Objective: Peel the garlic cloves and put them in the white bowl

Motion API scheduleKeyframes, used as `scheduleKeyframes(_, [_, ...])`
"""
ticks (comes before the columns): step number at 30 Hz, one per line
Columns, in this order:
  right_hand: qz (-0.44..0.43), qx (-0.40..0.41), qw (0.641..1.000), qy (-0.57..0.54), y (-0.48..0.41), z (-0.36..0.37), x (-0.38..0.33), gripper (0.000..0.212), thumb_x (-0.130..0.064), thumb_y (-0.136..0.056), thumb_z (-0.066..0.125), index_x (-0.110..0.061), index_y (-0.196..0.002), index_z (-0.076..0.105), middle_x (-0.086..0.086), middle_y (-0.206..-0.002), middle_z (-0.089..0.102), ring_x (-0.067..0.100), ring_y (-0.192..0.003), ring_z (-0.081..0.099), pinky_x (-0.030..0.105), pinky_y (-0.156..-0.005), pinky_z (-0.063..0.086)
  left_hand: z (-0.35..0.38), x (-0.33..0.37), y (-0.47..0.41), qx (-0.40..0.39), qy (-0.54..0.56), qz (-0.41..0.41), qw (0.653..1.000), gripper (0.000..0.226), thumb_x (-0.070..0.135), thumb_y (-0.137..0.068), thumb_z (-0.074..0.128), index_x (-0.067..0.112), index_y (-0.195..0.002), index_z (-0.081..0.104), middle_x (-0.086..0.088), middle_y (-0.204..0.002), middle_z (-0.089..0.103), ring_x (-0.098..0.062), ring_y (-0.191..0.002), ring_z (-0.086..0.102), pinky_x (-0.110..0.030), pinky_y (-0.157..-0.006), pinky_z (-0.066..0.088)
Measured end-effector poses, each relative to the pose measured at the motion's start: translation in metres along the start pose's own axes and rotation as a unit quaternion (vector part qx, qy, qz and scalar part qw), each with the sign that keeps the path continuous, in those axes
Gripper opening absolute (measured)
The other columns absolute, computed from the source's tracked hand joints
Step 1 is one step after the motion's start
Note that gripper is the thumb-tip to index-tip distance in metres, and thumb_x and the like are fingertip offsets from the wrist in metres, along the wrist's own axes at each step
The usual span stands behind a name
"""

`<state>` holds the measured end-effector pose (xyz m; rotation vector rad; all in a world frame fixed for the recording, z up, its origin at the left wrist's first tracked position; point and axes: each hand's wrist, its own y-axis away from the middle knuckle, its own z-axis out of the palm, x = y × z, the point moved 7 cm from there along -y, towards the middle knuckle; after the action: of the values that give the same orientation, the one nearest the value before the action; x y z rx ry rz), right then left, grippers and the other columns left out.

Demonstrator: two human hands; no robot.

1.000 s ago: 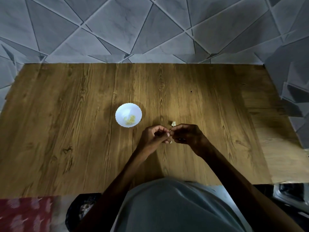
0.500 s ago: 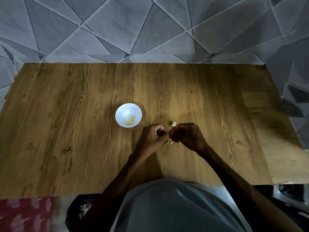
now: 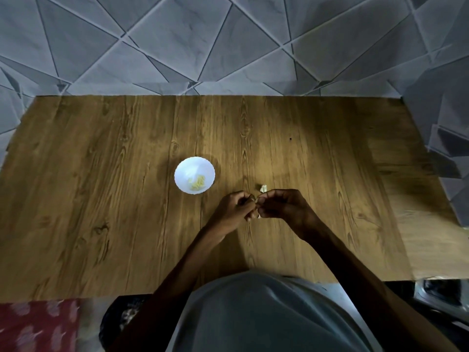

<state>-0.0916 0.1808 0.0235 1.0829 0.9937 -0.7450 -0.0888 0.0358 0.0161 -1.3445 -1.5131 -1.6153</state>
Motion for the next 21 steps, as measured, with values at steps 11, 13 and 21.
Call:
scheduleKeyframes(11, [-0.058,0.036,0.987,0.146,-0.001,-0.005,-0.002,0.011,-0.003,-0.09,0.066,-0.004,-0.1,0.071,0.008,-0.091,0.074,0.021,-0.083,0.072,0.03,-0.073,0.059,-0.007,-0.003,0.007,0.017,0.112,-0.008,0.994,0.017,0.013,-0.094,0.061,0.002,-0.102,0.07,-0.009,-0.079,0.073,-0.014,-0.069,0.067,-0.02,-0.064,0.052])
scheduleKeyframes(13, [-0.101,0.048,0.971,0.21,-0.002,-0.003,-0.007,0.01,-0.005,-0.09,0.067,-0.006,-0.098,0.072,0.003,-0.087,0.074,0.017,-0.079,0.072,0.031,-0.071,0.06,-0.008,-0.002,0.007,0.023,0.11,-0.01,0.994,0.017,0.013,-0.093,0.063,0.001,-0.103,0.071,-0.01,-0.081,0.073,-0.013,-0.067,0.067,-0.016,-0.06,0.049])
scheduleKeyframes(21, [-0.206,0.054,0.935,0.284,0.002,0.005,-0.022,0.01,-0.01,-0.088,0.07,-0.011,-0.097,0.075,-0.007,-0.086,0.074,0.006,-0.077,0.071,0.022,-0.069,0.057,-0.01,-0.006,-0.001,0.037,0.132,-0.024,0.99,0.013,0.005,-0.088,0.067,-0.002,-0.098,0.071,-0.018,-0.083,0.074,-0.019,-0.069,0.069,-0.021,-0.063,0.053])
